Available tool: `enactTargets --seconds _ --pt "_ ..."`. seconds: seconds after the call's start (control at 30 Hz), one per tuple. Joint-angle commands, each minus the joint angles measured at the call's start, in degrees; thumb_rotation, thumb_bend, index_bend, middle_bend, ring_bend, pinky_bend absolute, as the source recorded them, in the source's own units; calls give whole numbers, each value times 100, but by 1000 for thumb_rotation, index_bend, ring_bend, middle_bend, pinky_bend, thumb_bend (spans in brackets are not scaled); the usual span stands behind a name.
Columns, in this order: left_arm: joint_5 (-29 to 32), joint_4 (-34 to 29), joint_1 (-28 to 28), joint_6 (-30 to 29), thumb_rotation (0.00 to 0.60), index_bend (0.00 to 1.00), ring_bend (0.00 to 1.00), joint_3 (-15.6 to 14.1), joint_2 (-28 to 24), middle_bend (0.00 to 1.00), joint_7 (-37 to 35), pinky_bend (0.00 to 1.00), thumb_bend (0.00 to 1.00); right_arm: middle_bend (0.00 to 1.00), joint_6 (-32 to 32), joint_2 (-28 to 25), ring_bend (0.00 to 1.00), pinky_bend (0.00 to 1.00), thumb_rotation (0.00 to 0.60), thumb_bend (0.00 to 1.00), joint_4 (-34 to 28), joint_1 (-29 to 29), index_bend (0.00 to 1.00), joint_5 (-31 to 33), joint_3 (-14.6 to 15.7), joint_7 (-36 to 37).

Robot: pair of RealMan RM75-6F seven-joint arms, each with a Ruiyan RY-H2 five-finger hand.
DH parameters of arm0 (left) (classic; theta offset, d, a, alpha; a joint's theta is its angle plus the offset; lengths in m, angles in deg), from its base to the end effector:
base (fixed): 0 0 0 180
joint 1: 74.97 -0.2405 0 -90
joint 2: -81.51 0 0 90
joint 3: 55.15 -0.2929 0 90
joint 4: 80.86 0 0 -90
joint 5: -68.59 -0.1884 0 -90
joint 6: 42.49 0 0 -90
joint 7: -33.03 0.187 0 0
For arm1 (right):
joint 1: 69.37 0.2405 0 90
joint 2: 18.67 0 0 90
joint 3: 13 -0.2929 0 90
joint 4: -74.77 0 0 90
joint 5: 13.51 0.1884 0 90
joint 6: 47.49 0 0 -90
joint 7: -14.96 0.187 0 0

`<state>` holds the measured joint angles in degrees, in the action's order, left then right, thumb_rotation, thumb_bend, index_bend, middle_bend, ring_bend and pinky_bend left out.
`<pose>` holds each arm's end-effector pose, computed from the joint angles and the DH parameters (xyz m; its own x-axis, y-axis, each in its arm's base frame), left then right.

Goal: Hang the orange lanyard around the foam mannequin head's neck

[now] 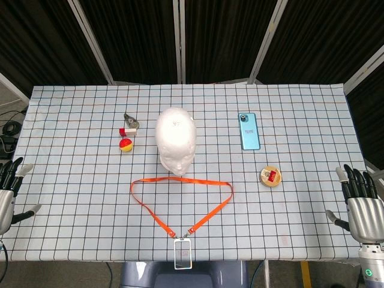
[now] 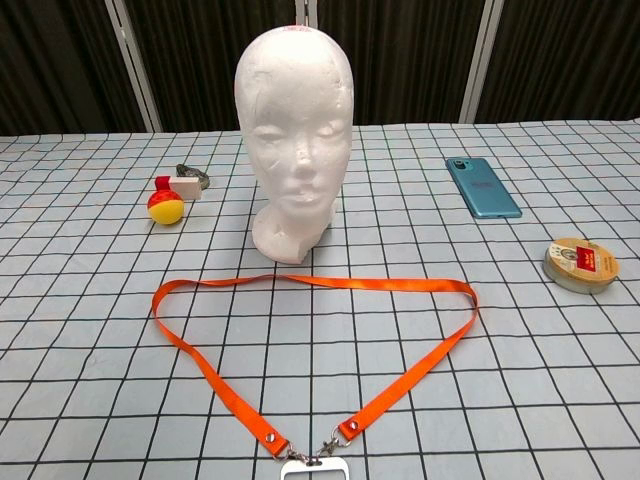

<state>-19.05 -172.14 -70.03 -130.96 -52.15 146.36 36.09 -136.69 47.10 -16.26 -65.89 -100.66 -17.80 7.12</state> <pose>-0.3279 0.2257 0.2003 0.4481 -0.0623 0.8918 0.8920 -0.0357 -0.4506 -0.3313 -0.2226 0.2037 0.5093 0.0936 0.8555 -0.8595 0.0050 0.5112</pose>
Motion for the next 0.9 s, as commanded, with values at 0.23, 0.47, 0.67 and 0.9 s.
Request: enactTargets --seconds 0.23,0.47,0.67,0.9 --pt "36 -15 2 30 600 0 0 3 -4 0 36 0 0 0 128 -2 0 0 600 0 -45 29 0 59 21 -31" --pt "93 4 57 97 600 0 0 48 82 0 181 0 0 0 1558 -107 0 0 600 0 -209 826 69 329 -108 99" --pt "306 104 151 320 600 0 0 107 203 0 351 0 0 0 3365 -76 0 0 600 52 -615 1977 325 1119 -514 109" --pt "585 312 267 630 600 0 0 155 377 0 462 0 0 0 4470 932 0 0 600 225 -291 3153 398 2414 -804 -798"
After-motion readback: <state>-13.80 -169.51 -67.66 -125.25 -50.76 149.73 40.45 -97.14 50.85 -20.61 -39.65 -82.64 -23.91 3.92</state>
